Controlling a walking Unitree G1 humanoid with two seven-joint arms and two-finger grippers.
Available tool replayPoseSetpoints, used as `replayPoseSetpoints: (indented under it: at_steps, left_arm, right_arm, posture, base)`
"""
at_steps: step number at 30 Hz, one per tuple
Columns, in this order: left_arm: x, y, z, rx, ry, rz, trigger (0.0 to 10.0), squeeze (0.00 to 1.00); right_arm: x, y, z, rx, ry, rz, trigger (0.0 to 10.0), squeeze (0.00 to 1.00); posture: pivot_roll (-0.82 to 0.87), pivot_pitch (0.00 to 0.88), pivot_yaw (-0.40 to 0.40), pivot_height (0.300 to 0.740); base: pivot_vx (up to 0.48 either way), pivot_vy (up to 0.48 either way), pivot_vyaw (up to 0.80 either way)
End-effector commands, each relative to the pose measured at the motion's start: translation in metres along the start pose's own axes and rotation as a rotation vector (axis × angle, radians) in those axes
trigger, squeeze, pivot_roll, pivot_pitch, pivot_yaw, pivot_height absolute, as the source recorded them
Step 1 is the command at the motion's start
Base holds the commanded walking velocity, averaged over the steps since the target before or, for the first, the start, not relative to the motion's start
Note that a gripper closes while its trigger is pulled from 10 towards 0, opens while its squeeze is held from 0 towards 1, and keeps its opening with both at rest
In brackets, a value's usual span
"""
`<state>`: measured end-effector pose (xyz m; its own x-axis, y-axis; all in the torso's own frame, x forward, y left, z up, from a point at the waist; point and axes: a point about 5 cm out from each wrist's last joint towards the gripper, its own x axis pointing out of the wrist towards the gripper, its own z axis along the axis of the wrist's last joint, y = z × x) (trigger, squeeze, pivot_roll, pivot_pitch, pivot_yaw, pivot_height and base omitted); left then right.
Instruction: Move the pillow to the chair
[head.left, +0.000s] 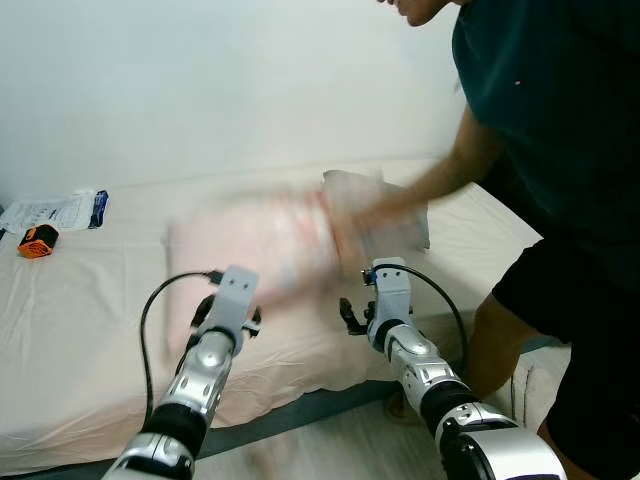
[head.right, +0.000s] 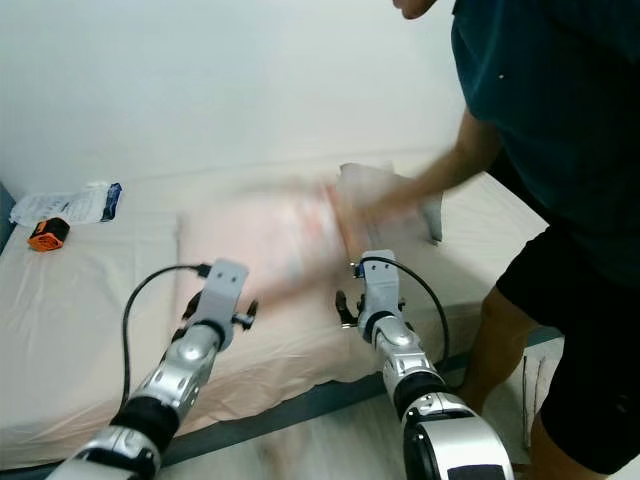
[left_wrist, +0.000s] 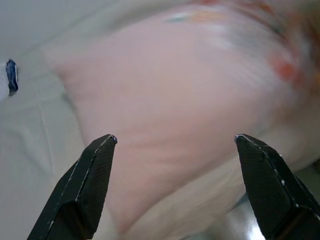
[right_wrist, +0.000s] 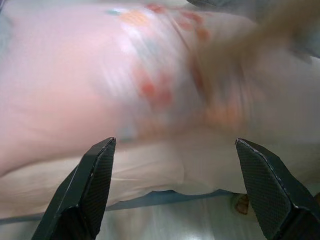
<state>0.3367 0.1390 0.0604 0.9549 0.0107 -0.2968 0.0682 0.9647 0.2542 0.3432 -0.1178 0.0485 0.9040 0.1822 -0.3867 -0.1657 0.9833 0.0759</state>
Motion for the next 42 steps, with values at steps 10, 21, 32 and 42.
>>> replayPoseSetpoints:
  at_steps: [10,21,32,42]
  left_arm:
    - [0.000,0.005,-0.017,-0.102,0.116,0.088,10.0,0.00]
    - [-0.013,0.020,-0.042,-0.122,0.192,0.196,10.0,0.00]
    - [-0.009,0.029,-0.027,-0.108,0.129,0.185,10.0,0.00]
    - [-0.005,0.024,-0.019,-0.082,0.113,0.133,10.0,0.00]
  right_arm:
    - [0.005,0.016,0.008,0.032,0.028,0.046,10.0,0.00]
    - [0.008,0.025,0.016,0.125,-0.006,0.048,10.0,0.00]
    - [0.008,0.025,0.014,-0.044,0.034,0.059,10.0,0.00]
    - [0.007,0.020,0.007,-0.044,0.067,0.031,10.0,0.00]
  posture:
    - [-0.05,0.000,-0.065,0.740]
    - [0.02,0.000,-0.113,0.740]
    - [0.02,0.000,-0.109,0.740]
    - [0.01,0.000,-0.094,0.740]
  base:
    - [0.000,0.000,0.00]
    - [0.000,0.000,0.00]
    - [0.000,0.000,0.00]
    - [0.000,0.000,0.00]
